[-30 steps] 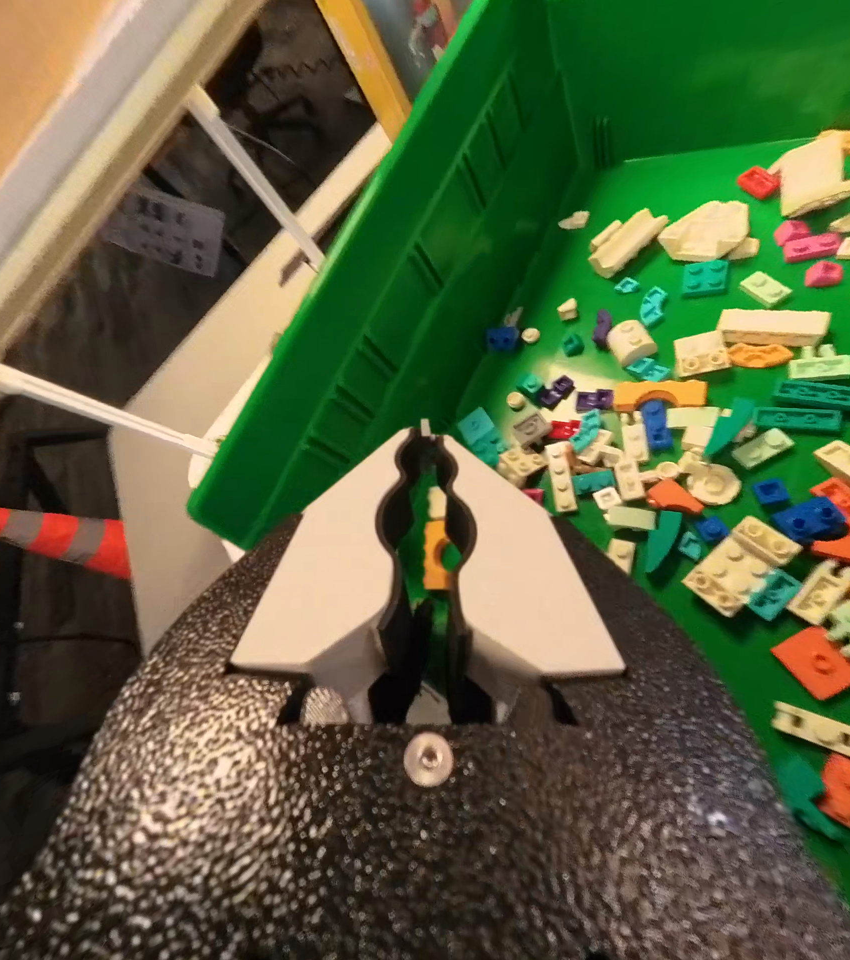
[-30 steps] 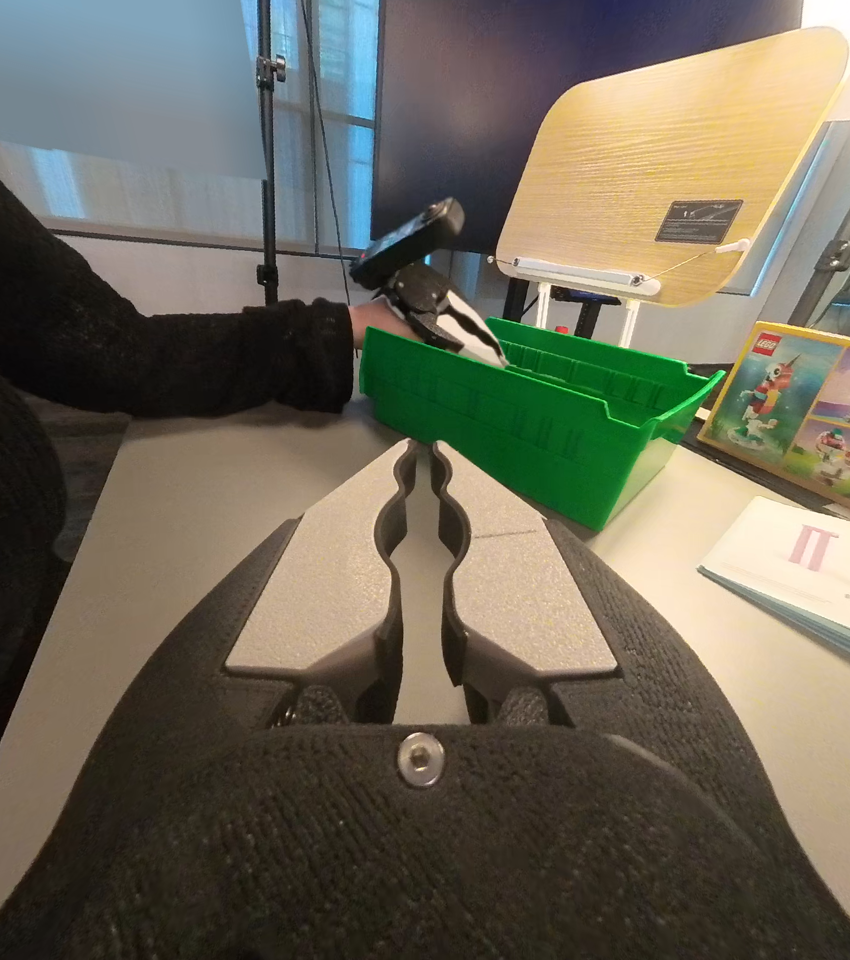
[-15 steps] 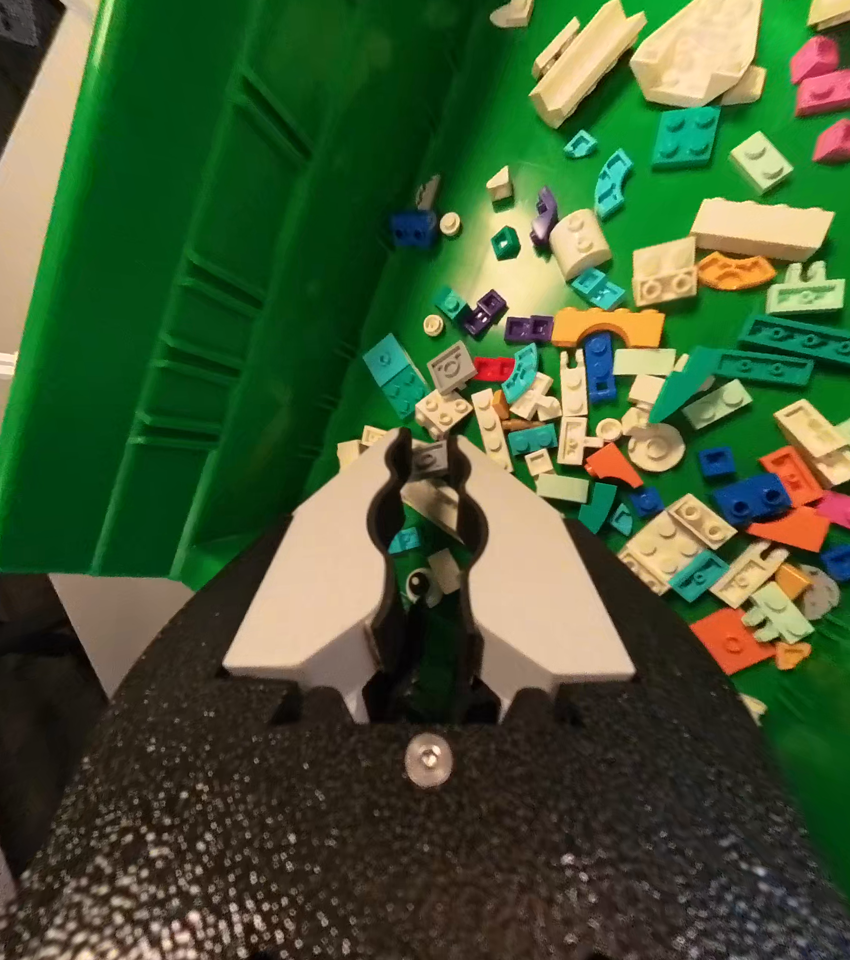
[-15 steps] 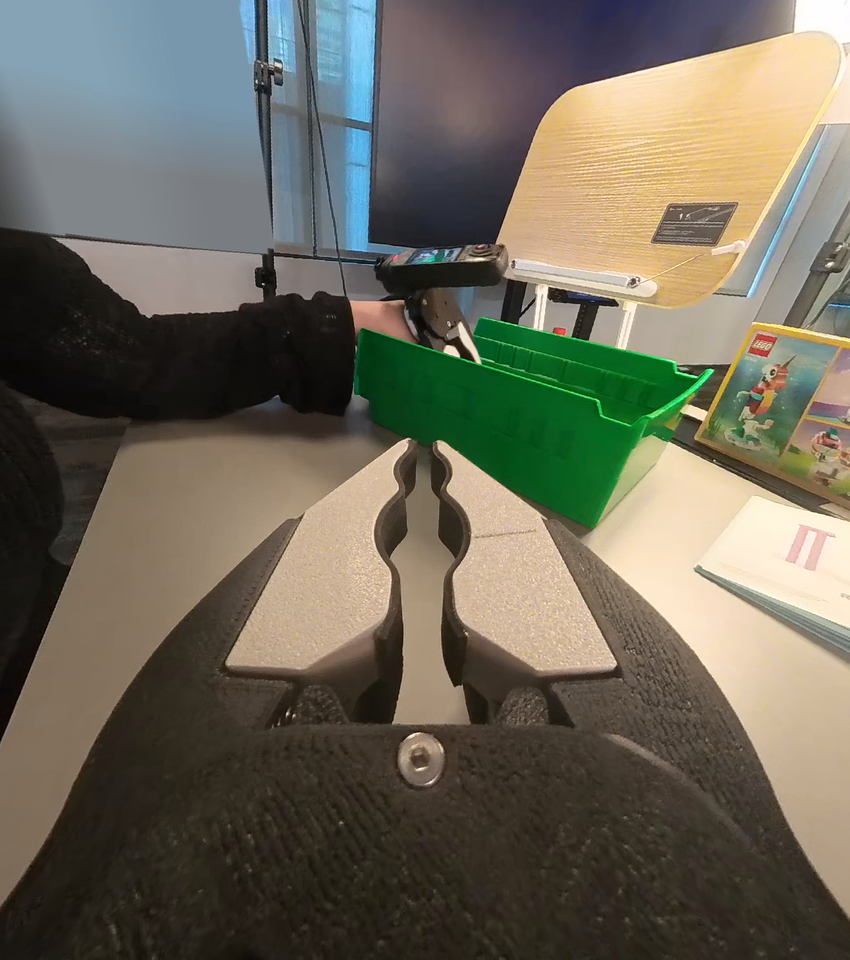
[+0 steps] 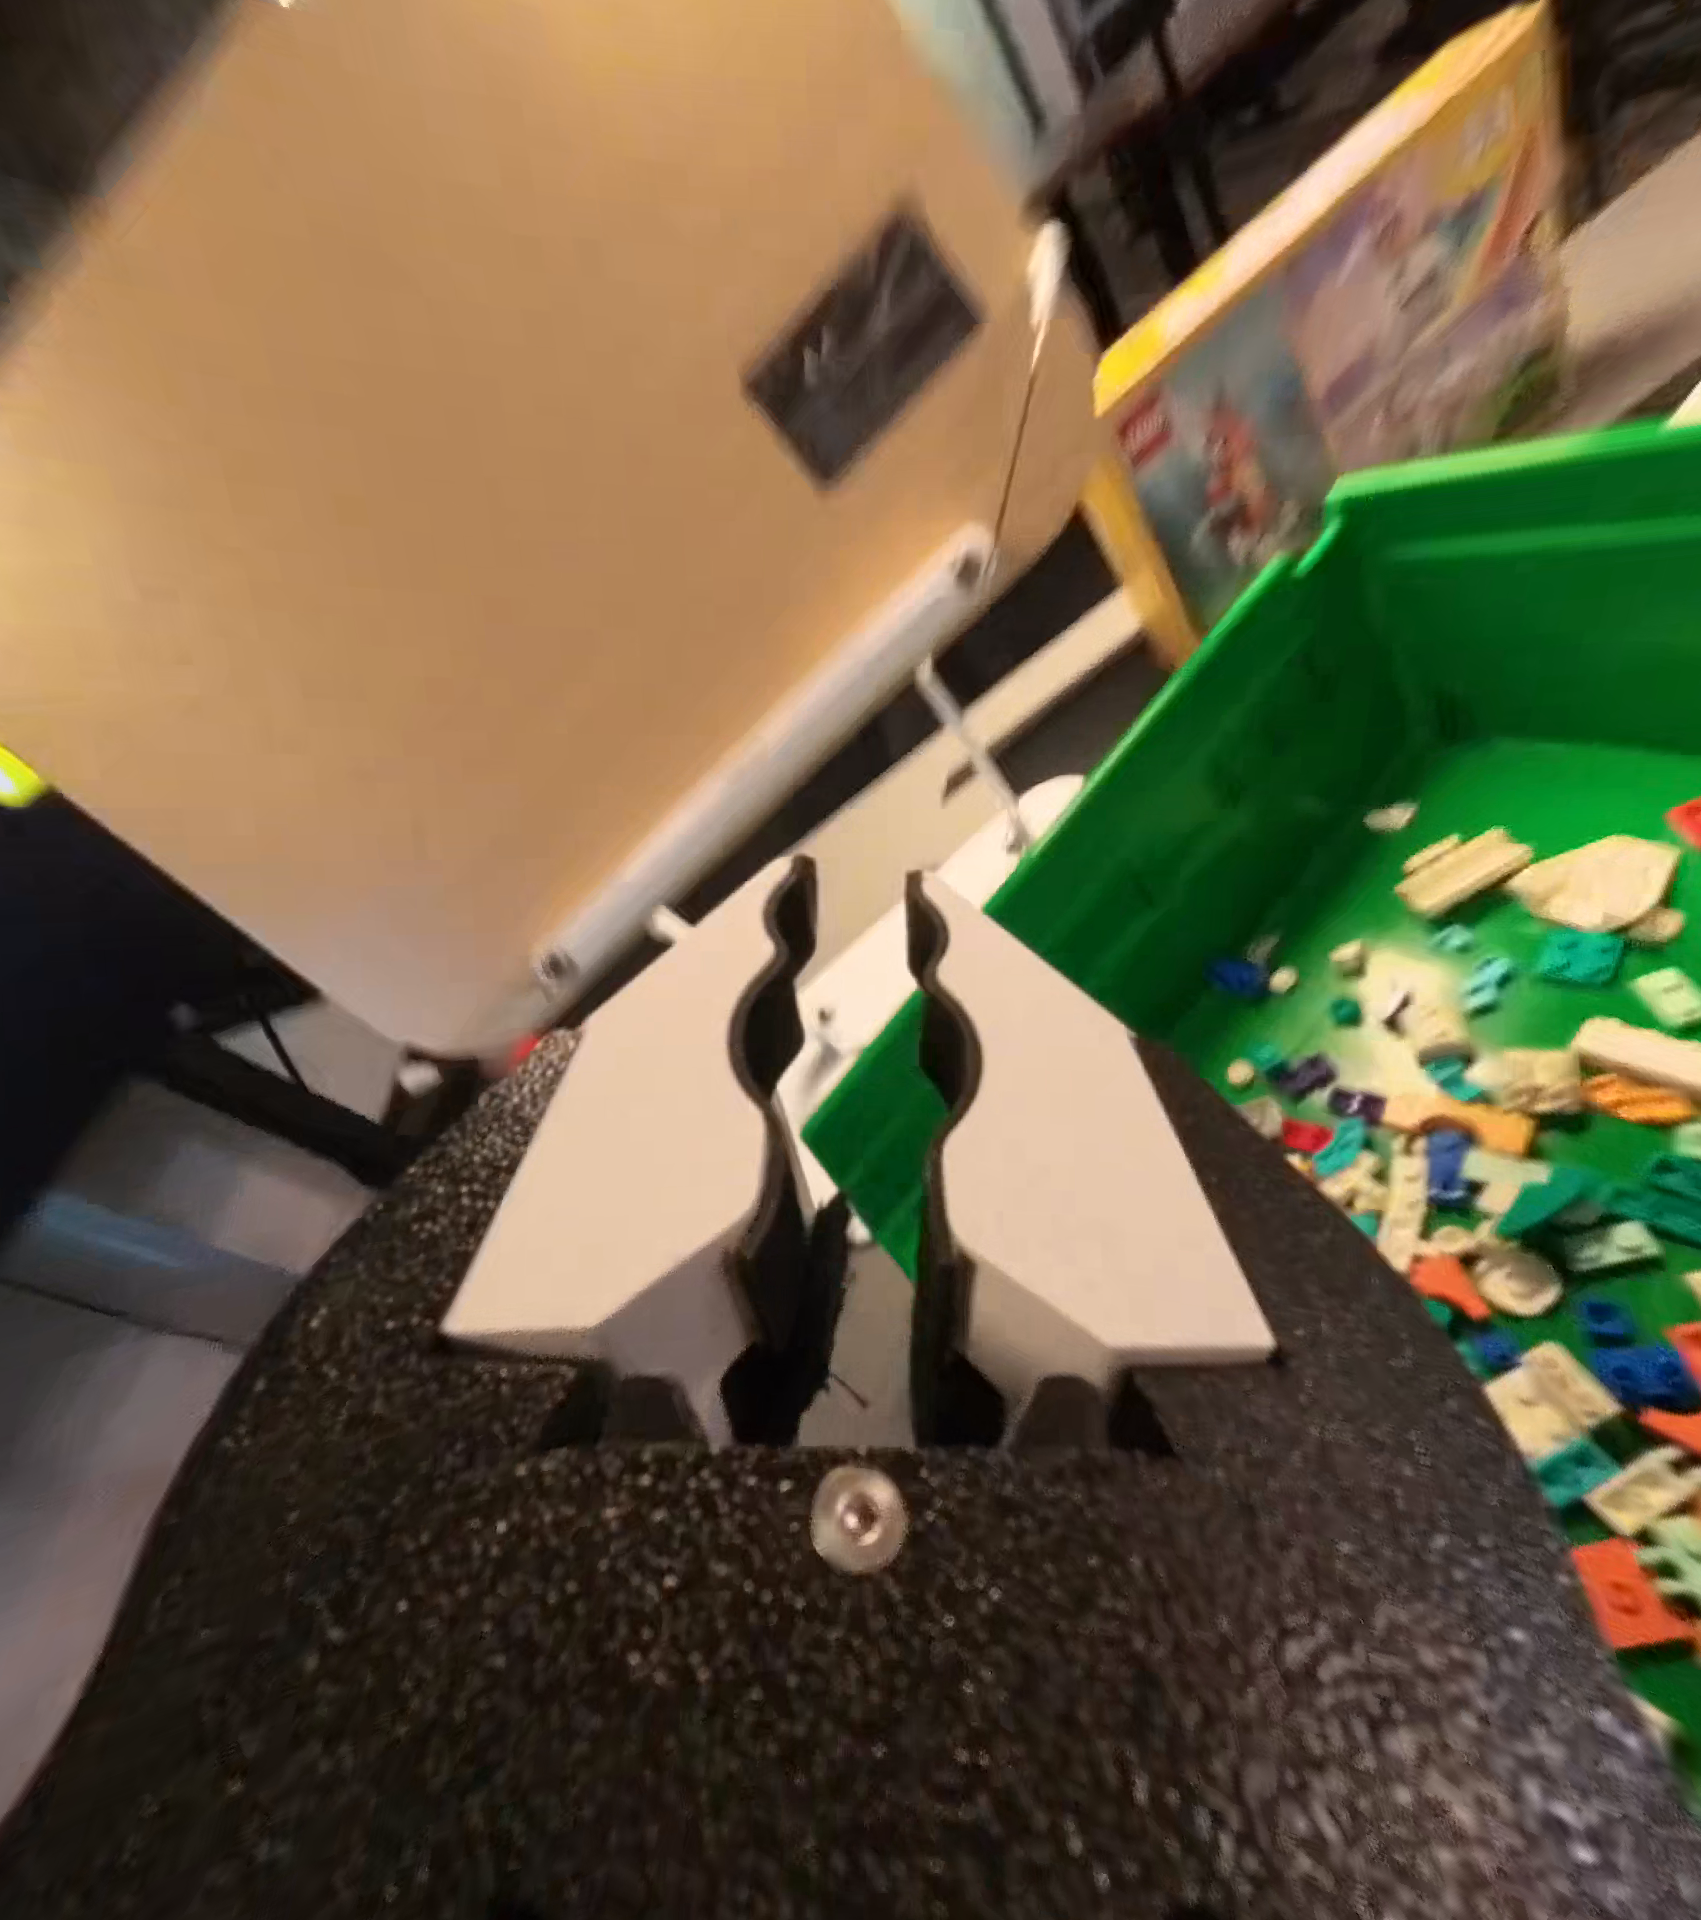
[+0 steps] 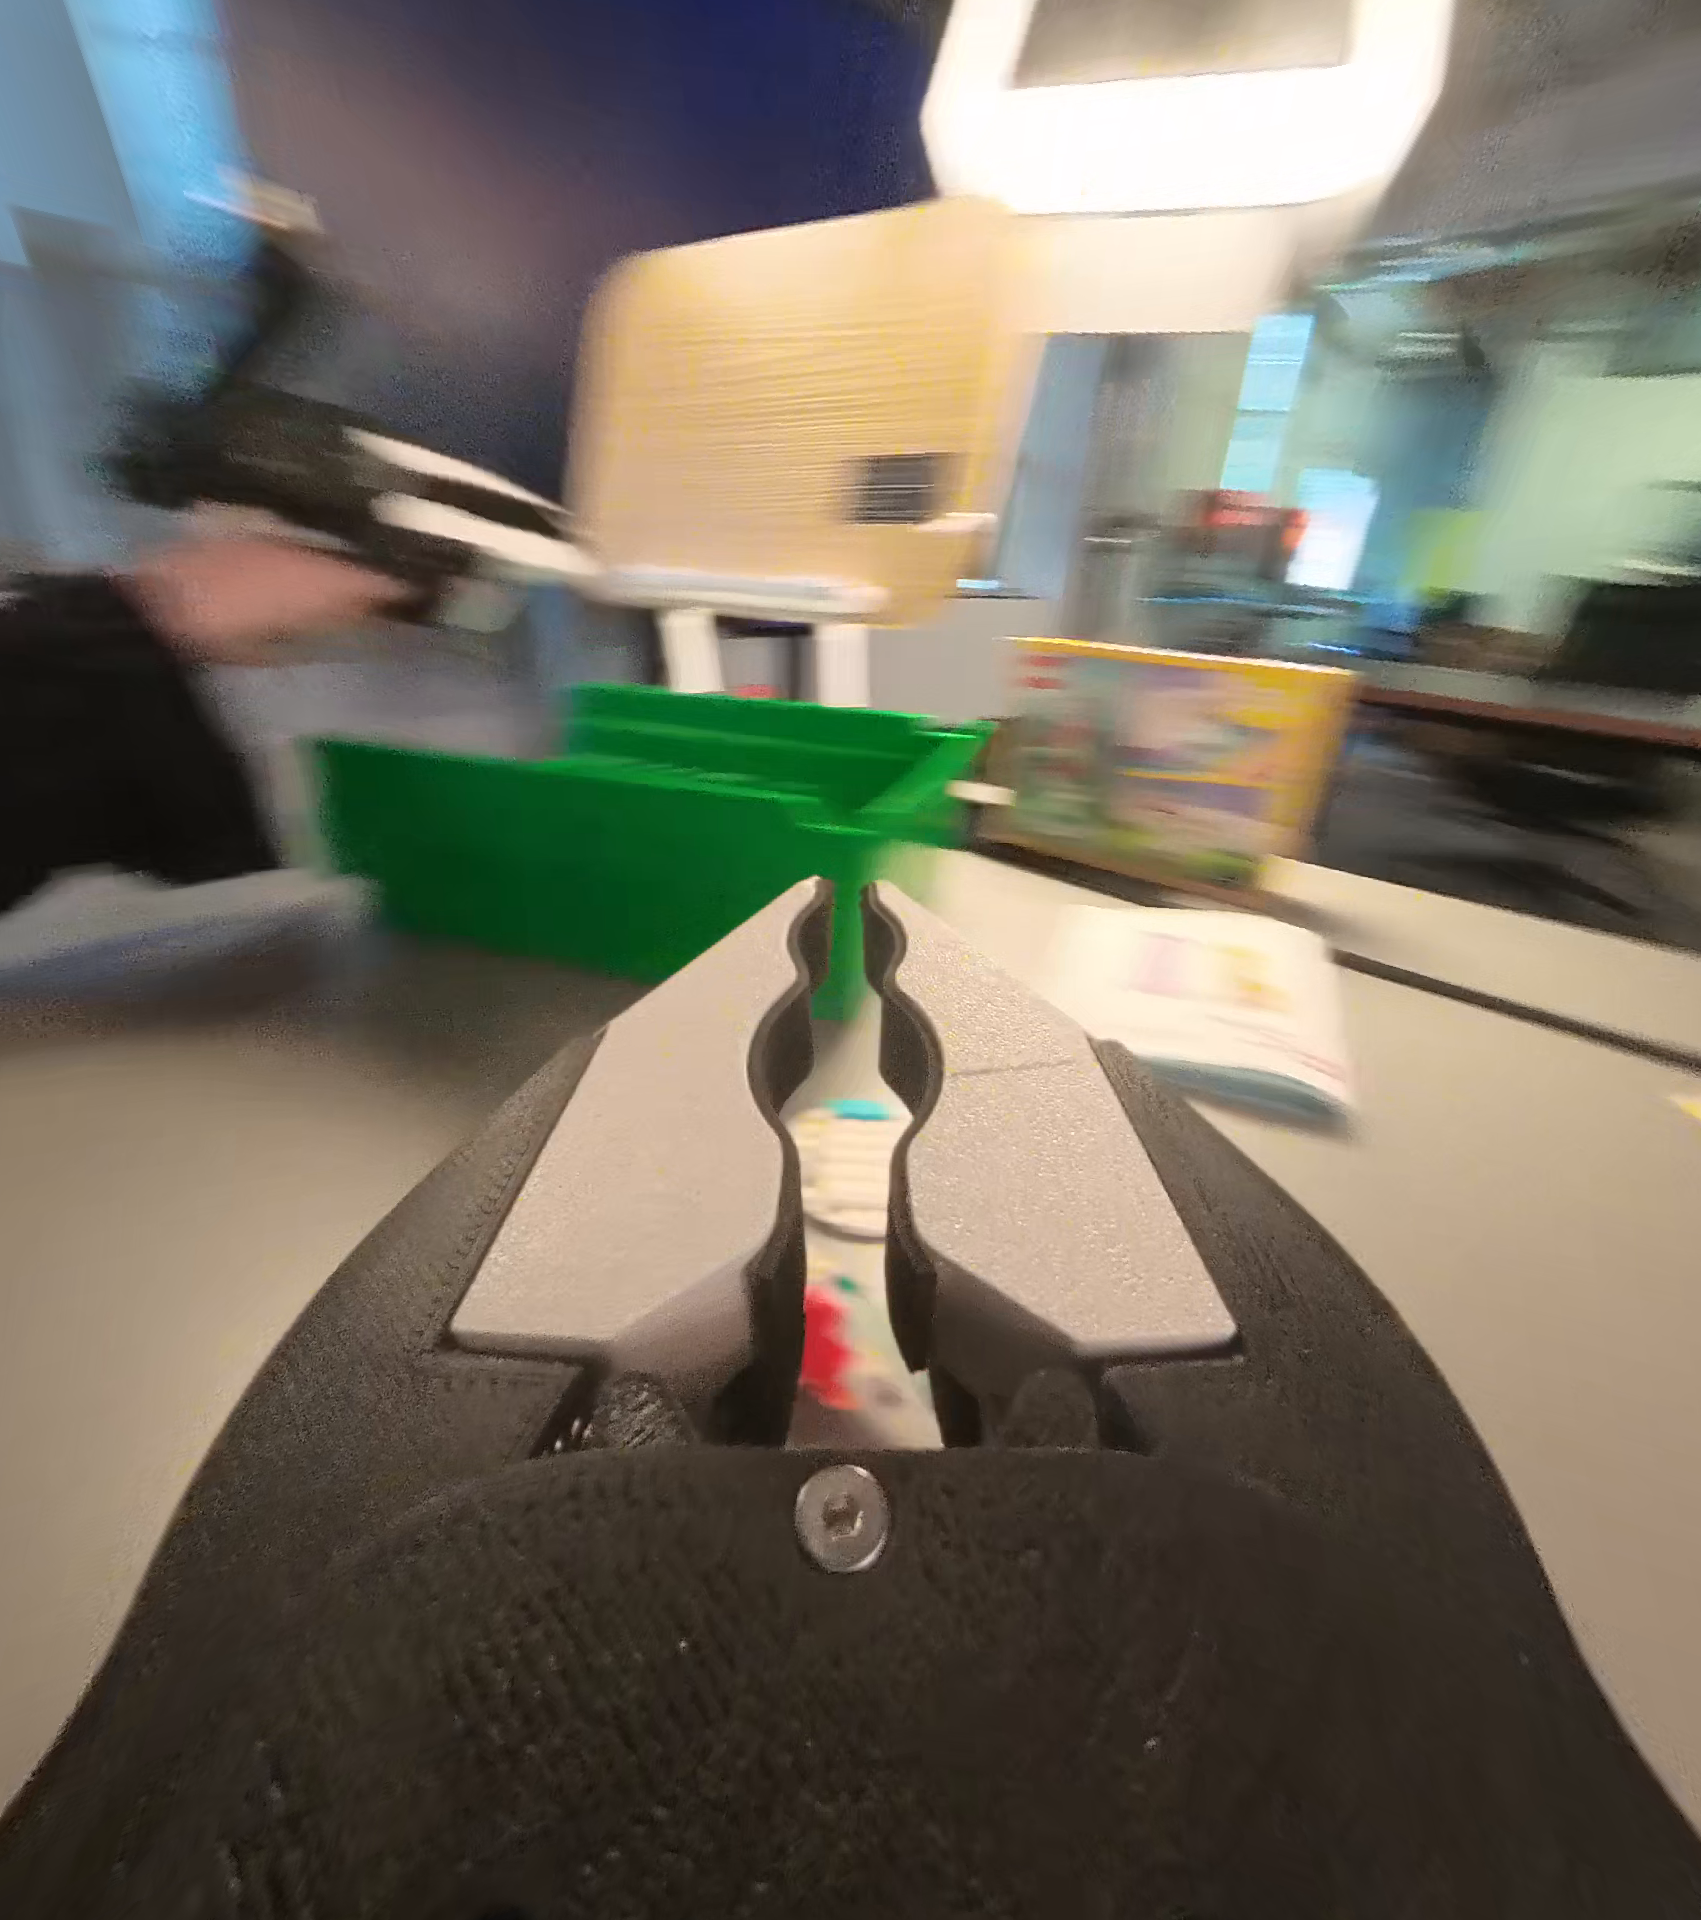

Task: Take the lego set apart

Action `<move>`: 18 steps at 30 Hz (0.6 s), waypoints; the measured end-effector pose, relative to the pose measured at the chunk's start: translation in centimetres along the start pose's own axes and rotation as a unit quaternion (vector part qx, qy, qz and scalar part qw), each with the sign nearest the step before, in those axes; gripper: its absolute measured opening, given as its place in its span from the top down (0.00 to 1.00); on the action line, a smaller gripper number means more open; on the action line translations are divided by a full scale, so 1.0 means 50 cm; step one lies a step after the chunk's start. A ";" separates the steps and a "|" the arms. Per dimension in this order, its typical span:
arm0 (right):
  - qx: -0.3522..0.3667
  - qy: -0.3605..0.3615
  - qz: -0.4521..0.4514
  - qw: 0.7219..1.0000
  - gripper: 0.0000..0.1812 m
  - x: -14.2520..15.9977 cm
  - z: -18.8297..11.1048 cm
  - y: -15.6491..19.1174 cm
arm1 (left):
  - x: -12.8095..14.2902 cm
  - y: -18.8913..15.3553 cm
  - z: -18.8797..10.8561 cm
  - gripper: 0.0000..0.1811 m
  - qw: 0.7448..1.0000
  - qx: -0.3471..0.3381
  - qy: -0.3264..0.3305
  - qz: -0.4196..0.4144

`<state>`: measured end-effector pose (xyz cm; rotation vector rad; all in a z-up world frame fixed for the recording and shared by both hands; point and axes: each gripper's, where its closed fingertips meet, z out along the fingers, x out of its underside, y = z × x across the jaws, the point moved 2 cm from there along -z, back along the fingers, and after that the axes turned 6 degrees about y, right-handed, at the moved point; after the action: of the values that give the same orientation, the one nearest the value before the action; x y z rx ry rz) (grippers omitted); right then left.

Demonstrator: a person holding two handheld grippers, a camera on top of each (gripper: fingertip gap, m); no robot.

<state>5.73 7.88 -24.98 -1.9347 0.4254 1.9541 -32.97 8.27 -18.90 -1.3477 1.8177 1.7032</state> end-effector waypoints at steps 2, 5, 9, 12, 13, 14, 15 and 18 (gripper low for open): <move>0.055 0.011 0.018 0.998 0.97 0.006 -0.008 -0.042 | -0.082 -0.051 -0.063 0.95 0.997 0.037 -0.070 0.022; 0.050 0.040 0.020 0.998 0.93 0.019 -0.012 -0.057 | -0.164 -0.215 -0.151 0.94 0.965 0.201 -0.159 0.052; 0.036 0.073 0.005 0.997 0.81 0.031 -0.019 -0.065 | -0.177 -0.424 -0.229 0.90 0.900 0.369 -0.210 0.094; 0.066 0.046 -0.009 0.997 0.81 0.017 -0.040 -0.090 | -0.162 -0.527 -0.248 0.91 0.875 0.407 -0.247 0.089; 0.073 0.057 -0.014 0.996 0.81 0.023 -0.048 -0.100 | -0.156 -0.550 -0.249 0.91 0.872 0.408 -0.259 0.081; 0.072 0.079 -0.019 0.994 0.81 0.037 -0.054 -0.108 | -0.152 -0.567 -0.252 0.91 0.868 0.408 -0.275 0.071; 0.058 0.116 -0.024 0.991 0.82 0.061 -0.059 -0.109 | -0.147 -0.579 -0.253 0.91 0.864 0.404 -0.292 0.072; -0.013 0.227 0.004 0.974 0.85 0.136 -0.077 -0.093 | -0.143 -0.583 -0.245 0.93 0.861 0.365 -0.344 0.078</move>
<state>11.28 10.54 -31.65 -2.3999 0.5254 1.5132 -2.14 4.53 -28.24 -0.2318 1.8251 1.1092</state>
